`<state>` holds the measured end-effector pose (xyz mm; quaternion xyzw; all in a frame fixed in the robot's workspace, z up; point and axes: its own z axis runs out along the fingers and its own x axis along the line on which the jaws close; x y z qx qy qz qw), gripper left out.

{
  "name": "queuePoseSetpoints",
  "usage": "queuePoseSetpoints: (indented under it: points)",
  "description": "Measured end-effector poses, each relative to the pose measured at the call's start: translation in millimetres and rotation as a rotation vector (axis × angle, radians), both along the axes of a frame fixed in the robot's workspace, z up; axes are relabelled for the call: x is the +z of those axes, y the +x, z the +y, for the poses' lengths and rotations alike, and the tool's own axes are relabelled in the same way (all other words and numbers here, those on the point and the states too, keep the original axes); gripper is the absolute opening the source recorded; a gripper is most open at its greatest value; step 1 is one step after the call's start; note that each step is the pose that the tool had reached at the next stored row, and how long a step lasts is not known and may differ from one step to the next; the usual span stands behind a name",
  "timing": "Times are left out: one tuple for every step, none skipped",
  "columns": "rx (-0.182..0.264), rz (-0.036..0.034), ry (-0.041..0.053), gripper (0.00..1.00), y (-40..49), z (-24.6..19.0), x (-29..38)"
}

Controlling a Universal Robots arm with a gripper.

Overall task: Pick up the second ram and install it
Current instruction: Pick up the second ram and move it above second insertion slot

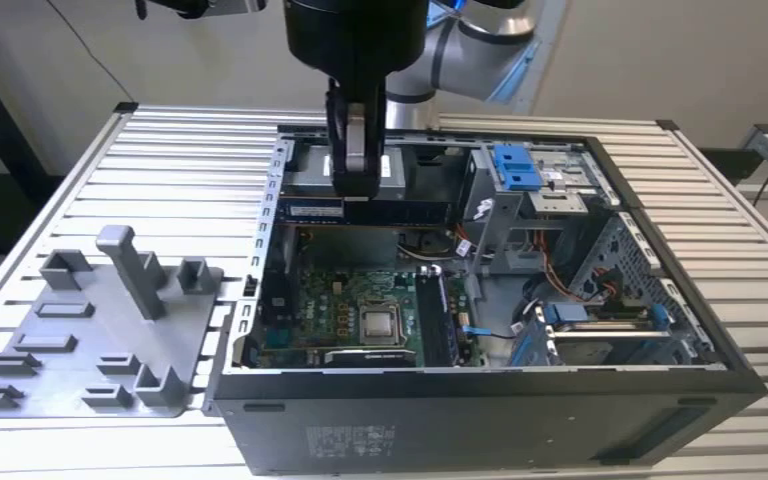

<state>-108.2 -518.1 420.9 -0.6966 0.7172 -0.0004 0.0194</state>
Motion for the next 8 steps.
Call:
queuePoseSetpoints:
  points:
    - [0.0,0.0,0.0001,0.14,1.2,0.0,0.0]
    - [0.0,0.0,0.0001,0.14,2.5,0.0,0.0]
    - [0.0,0.0,0.0001,0.14,3.8,0.0,0.0]
    - [0.0,-0.0001,0.0001,0.14,5.0,0.0,-0.1]
    - [0.0,-0.0001,0.0001,0.14,6.3,0.0,-0.1]
    - [0.0,0.0,0.0,0.14,7.7,0.0,0.0]
    - [0.0,0.0,0.0,0.14,9.0,0.0,0.0]
    - [0.0,0.0,0.0001,0.14,10.4,0.0,0.0]
